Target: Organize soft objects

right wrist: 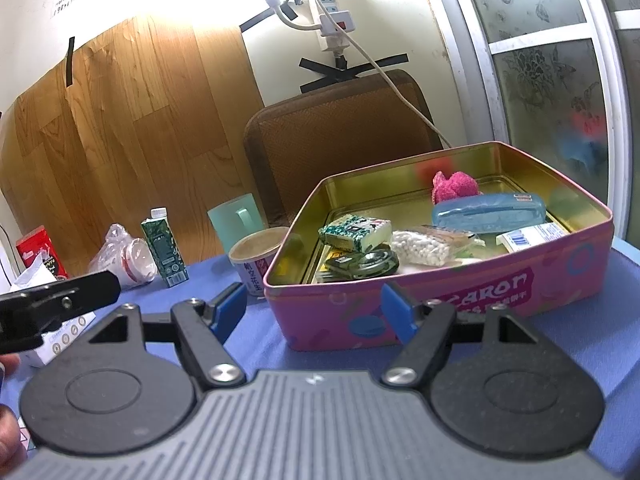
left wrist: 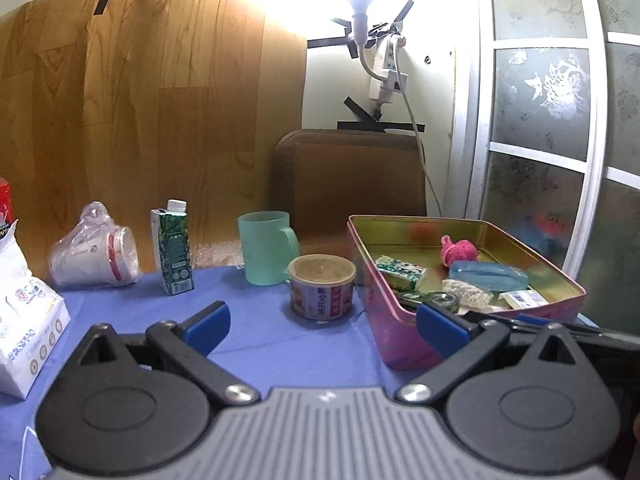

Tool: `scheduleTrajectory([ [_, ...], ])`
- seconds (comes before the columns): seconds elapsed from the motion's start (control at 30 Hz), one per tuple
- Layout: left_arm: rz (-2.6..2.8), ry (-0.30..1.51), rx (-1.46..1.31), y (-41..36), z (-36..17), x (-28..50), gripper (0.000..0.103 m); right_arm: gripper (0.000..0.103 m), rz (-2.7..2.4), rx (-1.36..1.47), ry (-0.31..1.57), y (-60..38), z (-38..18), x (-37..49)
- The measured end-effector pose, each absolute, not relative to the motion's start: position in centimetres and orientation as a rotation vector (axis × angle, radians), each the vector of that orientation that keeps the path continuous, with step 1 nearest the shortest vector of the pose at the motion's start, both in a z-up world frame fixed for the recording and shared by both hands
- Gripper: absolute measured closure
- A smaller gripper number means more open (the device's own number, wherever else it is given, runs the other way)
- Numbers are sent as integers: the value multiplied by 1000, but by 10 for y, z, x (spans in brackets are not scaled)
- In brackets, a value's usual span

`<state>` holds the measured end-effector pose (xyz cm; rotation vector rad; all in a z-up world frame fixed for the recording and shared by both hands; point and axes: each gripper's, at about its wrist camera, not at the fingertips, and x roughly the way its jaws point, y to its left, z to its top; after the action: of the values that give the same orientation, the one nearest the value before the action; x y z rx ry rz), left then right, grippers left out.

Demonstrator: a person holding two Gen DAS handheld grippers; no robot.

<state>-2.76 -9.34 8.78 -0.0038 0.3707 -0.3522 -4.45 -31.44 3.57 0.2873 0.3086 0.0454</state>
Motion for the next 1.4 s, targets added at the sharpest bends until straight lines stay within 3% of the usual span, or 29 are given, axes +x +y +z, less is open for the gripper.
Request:
scheduleTrajectory([
  [0.4, -370, 378, 37, -102, 86, -30, 0, 27, 47, 284, 309, -313, 35, -46],
  [0.87, -376, 505, 78, -112, 73, -18, 0, 26, 50, 276, 324, -312, 35, -50],
  [1.4, -269, 462, 148, -115, 78, -24, 0, 26, 53, 276, 323, -312, 35, -51],
])
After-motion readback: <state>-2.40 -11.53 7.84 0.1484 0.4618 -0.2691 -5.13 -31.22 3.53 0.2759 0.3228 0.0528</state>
